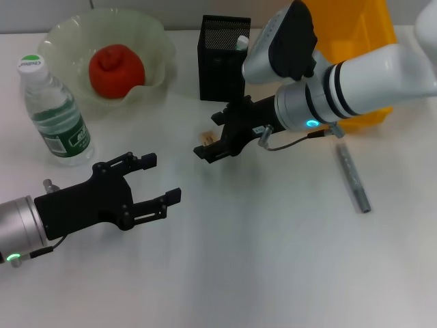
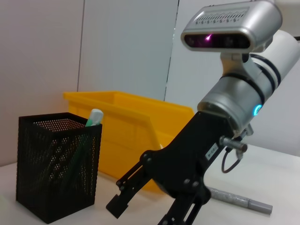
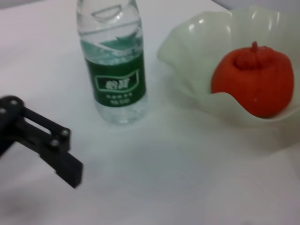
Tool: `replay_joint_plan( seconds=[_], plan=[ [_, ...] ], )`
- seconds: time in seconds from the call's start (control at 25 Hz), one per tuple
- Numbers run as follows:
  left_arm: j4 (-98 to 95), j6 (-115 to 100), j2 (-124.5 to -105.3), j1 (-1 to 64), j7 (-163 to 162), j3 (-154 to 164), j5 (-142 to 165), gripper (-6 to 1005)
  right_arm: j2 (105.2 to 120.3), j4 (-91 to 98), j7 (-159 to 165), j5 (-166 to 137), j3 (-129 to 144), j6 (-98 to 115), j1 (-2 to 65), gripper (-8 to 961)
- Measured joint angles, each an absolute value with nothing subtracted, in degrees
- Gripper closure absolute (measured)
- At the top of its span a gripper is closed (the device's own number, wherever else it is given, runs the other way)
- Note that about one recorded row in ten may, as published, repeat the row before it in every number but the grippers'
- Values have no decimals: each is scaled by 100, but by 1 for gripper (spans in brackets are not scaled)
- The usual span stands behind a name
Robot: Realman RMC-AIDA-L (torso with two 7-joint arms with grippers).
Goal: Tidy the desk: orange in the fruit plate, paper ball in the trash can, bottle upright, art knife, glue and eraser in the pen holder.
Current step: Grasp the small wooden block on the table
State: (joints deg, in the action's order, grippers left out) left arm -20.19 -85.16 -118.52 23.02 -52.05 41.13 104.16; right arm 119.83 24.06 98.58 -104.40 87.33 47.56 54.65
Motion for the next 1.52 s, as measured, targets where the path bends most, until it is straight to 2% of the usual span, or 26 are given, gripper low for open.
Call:
replay_joint_plan(
  seconds=[1.44, 1.52],
  plan=[
    [-1782, -8508, -11874, 2284, -5060, 4051, 10304, 179, 11988, 2367, 9572, -9922, 9663, 4208, 5500, 145],
    [-1777, -8508, -11874, 2282, -5049, 4051, 10298, 179, 11988, 2333, 9515, -9844, 9747, 4149, 5503, 217]
  ],
)
